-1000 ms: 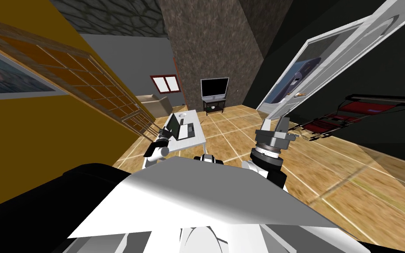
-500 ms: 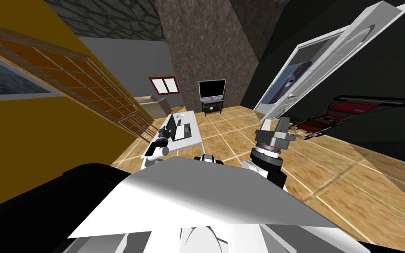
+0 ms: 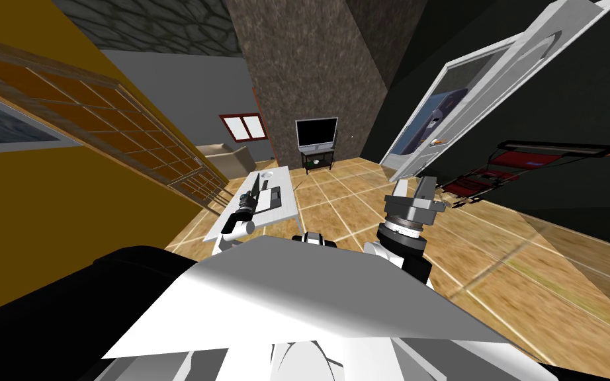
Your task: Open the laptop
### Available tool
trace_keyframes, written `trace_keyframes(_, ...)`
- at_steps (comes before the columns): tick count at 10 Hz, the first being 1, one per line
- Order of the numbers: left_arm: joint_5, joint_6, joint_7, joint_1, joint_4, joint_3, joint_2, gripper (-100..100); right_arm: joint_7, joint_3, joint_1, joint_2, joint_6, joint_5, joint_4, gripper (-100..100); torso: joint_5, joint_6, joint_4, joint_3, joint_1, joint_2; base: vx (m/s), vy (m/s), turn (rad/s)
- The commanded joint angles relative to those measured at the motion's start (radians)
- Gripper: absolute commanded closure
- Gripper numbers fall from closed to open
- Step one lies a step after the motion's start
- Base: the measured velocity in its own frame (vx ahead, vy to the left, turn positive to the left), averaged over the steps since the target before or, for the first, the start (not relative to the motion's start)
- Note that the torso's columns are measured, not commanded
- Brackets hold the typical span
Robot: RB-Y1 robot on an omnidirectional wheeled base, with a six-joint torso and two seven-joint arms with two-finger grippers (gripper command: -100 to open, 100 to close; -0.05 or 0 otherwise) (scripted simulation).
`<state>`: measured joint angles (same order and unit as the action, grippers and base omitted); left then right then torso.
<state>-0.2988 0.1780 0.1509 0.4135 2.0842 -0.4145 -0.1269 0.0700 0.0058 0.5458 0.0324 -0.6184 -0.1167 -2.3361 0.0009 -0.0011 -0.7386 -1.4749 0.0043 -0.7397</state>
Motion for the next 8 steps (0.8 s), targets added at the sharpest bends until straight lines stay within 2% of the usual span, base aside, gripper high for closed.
trace_keyframes(1, 0.055, -0.046, -0.05, -0.024, -0.07, 0.01, -0.018, 100, 0.0, 0.0, 0.0, 0.0, 0.0, 0.0, 0.0, 0, 0.0, 0.0, 0.0, 0.0, -0.003, 0.0, 0.001, -0.081, 0.013)
trace_keyframes(8, 0.21, -0.173, -0.184, -0.09, -0.27, 0.044, -0.069, 100, 0.0, 0.0, 0.0, 0.0, 0.0, 0.0, 0.0, 0, -0.003, 0.001, -0.001, 0.0, -0.006, 0.0, 0.006, -0.082, 0.009)
